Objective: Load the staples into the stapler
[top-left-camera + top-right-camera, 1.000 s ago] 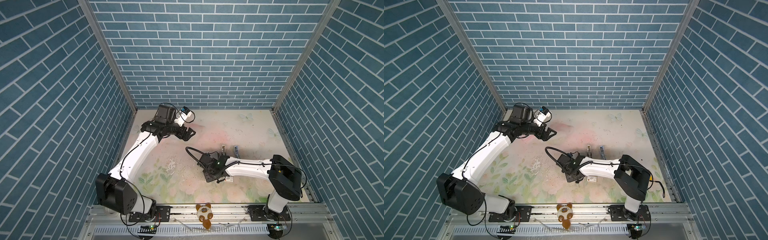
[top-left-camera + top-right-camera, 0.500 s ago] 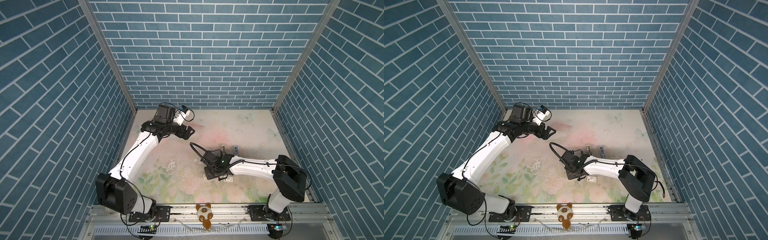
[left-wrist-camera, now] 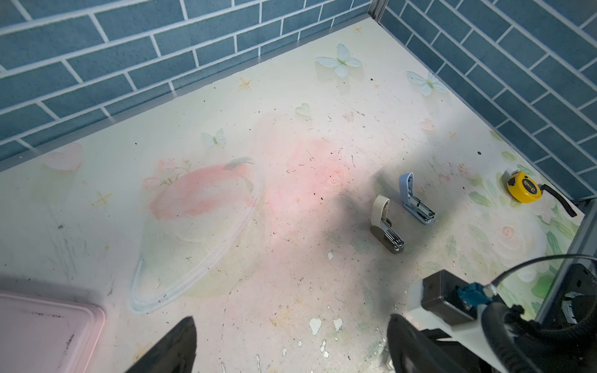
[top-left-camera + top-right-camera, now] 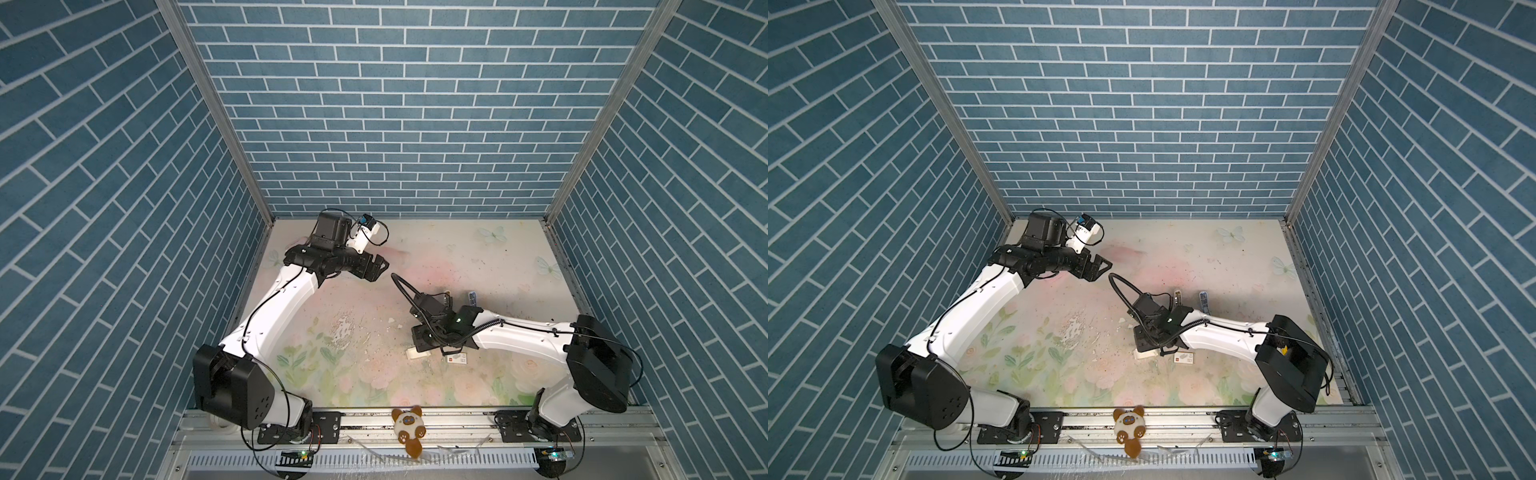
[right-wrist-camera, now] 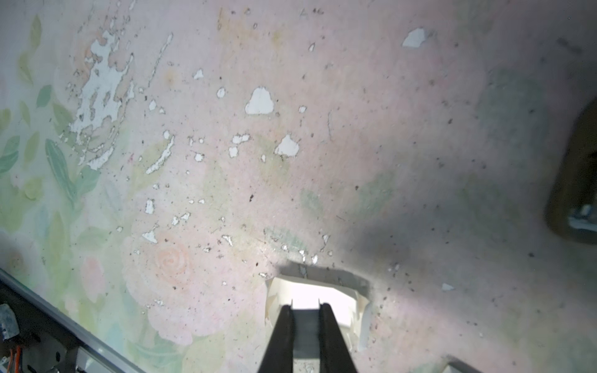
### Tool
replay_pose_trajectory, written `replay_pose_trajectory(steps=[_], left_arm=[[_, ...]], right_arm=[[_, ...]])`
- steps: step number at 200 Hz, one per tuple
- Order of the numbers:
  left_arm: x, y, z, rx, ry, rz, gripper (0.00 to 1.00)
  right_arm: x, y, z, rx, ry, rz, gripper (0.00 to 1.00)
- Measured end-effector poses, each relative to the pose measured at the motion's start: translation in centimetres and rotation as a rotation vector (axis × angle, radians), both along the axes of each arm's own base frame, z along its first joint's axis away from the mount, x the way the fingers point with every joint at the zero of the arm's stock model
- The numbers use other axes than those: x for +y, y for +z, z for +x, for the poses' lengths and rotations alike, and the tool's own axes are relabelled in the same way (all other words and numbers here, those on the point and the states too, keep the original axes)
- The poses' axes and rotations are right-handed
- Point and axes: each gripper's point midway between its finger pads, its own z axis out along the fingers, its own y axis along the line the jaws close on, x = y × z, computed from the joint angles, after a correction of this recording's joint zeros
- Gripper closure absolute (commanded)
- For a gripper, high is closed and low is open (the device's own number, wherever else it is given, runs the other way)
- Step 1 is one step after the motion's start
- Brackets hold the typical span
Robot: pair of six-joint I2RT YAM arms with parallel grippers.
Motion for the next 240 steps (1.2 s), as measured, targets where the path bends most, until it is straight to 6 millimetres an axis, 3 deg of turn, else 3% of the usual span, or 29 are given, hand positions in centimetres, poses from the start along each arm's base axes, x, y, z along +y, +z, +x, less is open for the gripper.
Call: replay_pose_trajectory(steps=[100,167,240], left_arm=[[0.6,-0.1,0.2,-0.035,-0.019,0.050,0.07],[0.3,0.2,0.0,-0.035,-0.045,0.048,0.07],[0.0,-0.4,0.1,-0.013,-0.056,0.042,0.07]], right_arm=[[-5.3,2.6,6.7,-0.230,-0.080,-0.033,0.96],[-9.1,1.6,8.7,-0.269,-0.129,-0.072,0.96],[-9.4,1.7,11.0,-0.315,-0.160,-0.042,0.96]])
